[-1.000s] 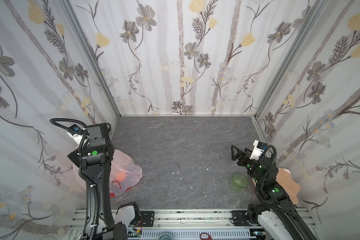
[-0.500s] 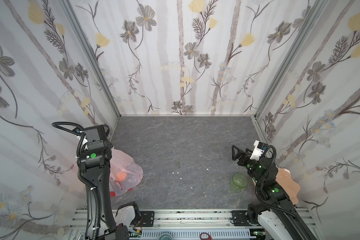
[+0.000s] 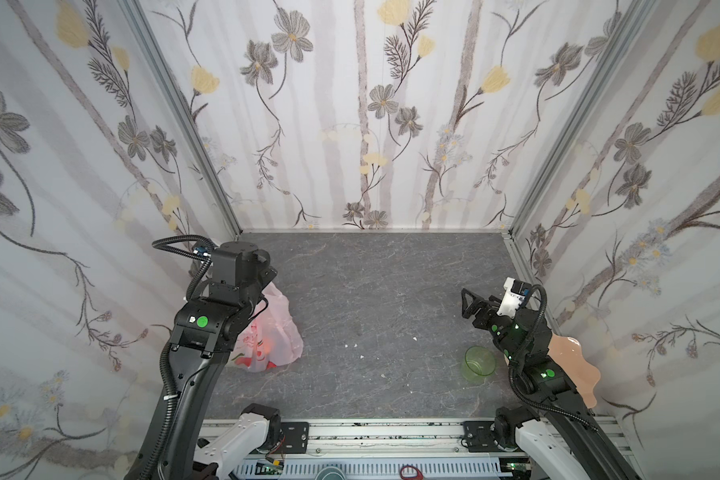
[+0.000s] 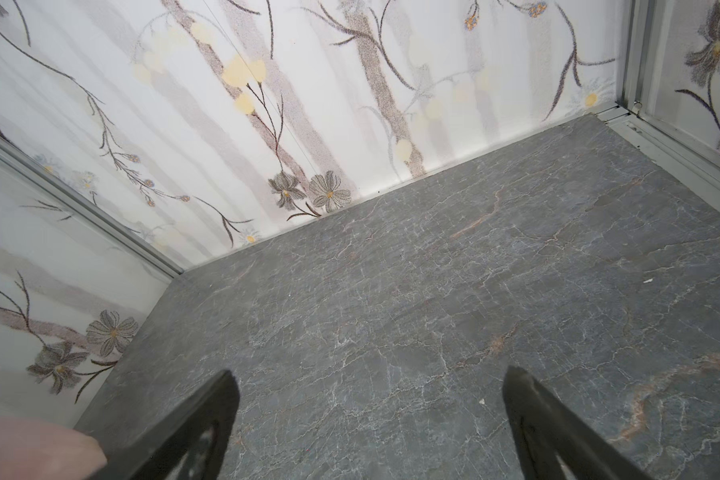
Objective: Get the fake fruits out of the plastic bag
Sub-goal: 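Carry the pink bag to table center with left gripper while right arm approaches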
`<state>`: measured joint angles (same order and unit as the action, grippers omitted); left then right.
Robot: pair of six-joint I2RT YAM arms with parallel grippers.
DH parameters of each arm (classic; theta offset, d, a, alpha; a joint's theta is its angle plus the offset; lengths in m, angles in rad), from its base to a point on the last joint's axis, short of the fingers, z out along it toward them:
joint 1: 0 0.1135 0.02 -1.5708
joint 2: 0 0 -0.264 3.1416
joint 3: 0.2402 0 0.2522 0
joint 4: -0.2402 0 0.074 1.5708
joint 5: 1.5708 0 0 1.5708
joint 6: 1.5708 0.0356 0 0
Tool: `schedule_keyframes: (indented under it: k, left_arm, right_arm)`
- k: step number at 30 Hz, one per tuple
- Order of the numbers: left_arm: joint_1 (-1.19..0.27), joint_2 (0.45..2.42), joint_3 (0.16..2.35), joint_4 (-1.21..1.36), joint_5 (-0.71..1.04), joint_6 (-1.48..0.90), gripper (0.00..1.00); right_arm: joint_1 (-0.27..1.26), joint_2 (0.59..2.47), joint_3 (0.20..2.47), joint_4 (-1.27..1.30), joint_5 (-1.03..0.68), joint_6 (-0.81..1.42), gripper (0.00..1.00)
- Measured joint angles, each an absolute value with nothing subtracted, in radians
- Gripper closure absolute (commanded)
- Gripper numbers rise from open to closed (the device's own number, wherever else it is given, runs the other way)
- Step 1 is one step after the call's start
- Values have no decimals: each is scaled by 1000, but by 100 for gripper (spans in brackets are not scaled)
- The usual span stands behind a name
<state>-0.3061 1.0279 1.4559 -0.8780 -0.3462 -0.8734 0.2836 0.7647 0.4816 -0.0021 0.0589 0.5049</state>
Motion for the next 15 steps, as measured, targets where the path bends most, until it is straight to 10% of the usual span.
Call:
schedule_keyframes:
  k: [15]
  left_arm:
    - [-711,1512,1824,-648,-512,-973,100]
  right_arm:
    - [284,798,508,-3,26,504,0]
